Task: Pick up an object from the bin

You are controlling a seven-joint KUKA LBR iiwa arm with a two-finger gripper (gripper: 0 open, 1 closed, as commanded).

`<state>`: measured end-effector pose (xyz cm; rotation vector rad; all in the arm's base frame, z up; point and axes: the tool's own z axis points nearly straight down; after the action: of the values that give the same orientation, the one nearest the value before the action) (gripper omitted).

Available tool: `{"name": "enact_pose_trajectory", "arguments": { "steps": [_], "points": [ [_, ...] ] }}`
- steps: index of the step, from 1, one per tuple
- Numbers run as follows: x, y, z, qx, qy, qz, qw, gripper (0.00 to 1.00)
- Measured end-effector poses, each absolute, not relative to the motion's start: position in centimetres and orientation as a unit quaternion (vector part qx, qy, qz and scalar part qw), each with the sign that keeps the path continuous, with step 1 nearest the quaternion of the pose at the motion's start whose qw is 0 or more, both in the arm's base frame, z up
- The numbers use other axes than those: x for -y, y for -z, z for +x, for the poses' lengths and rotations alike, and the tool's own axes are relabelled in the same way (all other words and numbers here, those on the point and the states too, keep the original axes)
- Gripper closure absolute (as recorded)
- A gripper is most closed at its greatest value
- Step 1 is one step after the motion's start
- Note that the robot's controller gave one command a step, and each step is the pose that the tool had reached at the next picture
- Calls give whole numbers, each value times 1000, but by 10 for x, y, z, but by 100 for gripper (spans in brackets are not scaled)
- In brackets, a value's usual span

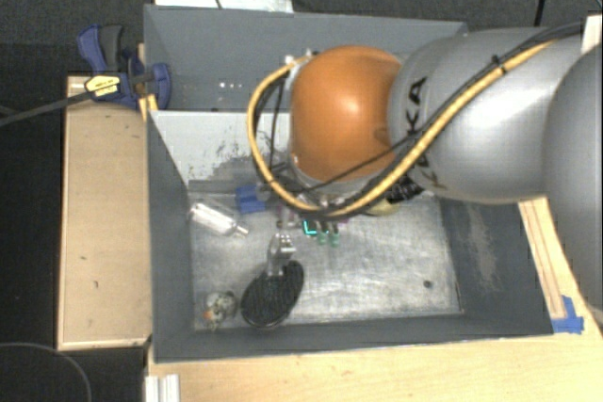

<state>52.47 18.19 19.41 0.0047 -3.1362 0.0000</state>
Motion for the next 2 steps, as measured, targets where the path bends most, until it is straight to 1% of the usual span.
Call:
{"name": "enact_pose_trajectory", "arguments": {
  "steps": [1,2],
  "points": [
    [-207,-73,586,999,0,43,0,0],
    [-206,-78,587,999,0,39,-2,100]
  ]
}}
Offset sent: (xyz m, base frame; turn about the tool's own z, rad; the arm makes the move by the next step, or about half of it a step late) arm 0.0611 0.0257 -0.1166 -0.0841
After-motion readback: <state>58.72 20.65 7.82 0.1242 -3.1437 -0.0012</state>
